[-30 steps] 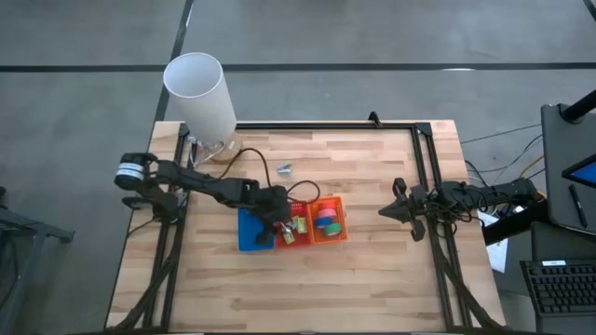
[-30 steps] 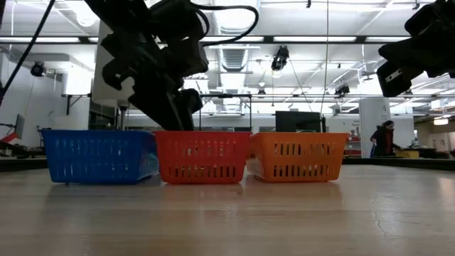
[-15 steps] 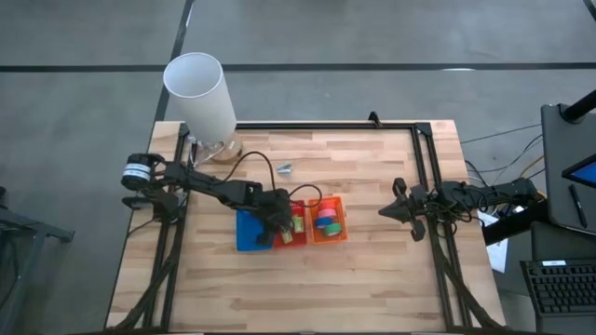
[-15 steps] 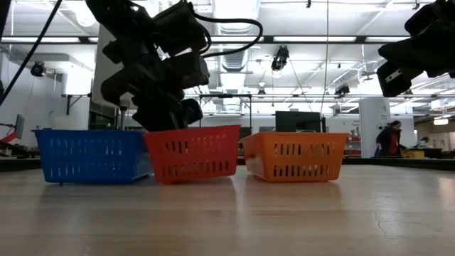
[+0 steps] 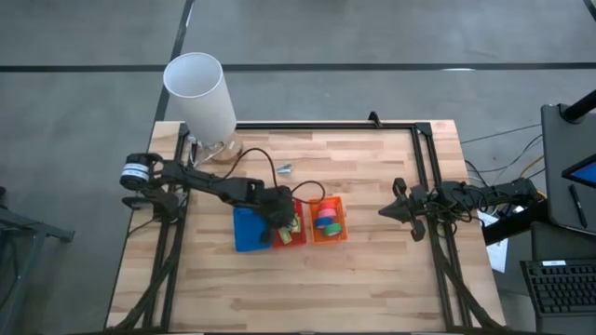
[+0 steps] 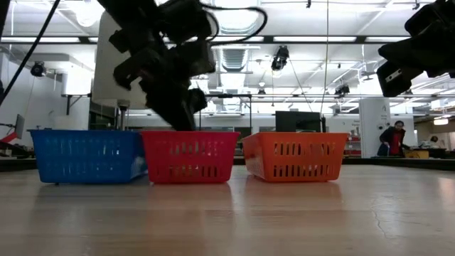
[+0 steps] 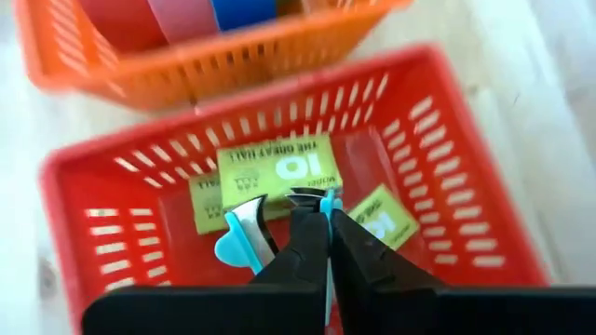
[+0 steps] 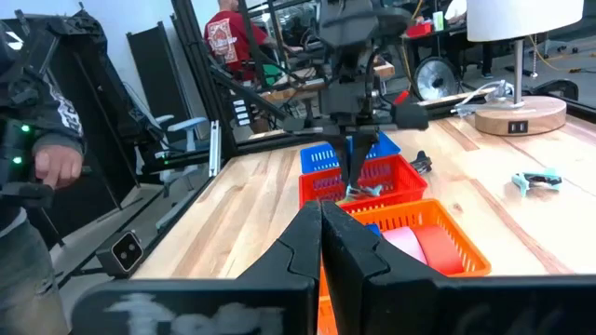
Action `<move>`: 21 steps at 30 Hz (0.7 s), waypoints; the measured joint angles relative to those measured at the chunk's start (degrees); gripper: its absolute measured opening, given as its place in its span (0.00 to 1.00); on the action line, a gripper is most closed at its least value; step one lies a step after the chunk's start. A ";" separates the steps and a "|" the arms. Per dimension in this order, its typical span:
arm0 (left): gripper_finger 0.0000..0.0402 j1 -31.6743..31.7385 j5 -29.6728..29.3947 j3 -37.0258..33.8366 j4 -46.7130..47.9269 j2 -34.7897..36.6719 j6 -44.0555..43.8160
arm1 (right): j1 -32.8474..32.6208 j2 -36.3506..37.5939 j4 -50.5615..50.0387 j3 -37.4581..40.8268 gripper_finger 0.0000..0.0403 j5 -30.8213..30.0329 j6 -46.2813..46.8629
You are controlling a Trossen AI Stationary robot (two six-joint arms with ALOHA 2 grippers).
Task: Pick and place Stapler, Stapler remover, tape
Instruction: Put the bottom light blue staple remover into the blue bin
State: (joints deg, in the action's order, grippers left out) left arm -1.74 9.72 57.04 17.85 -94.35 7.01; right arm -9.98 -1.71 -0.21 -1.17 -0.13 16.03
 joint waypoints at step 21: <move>0.02 -0.09 0.28 5.42 30.02 13.41 -12.34 | -0.02 0.01 0.00 0.00 0.02 0.01 0.00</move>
State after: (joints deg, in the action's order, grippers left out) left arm -1.83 9.99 62.47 47.87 -80.94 -5.33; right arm -10.00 -1.69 -0.21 -1.17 -0.12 16.03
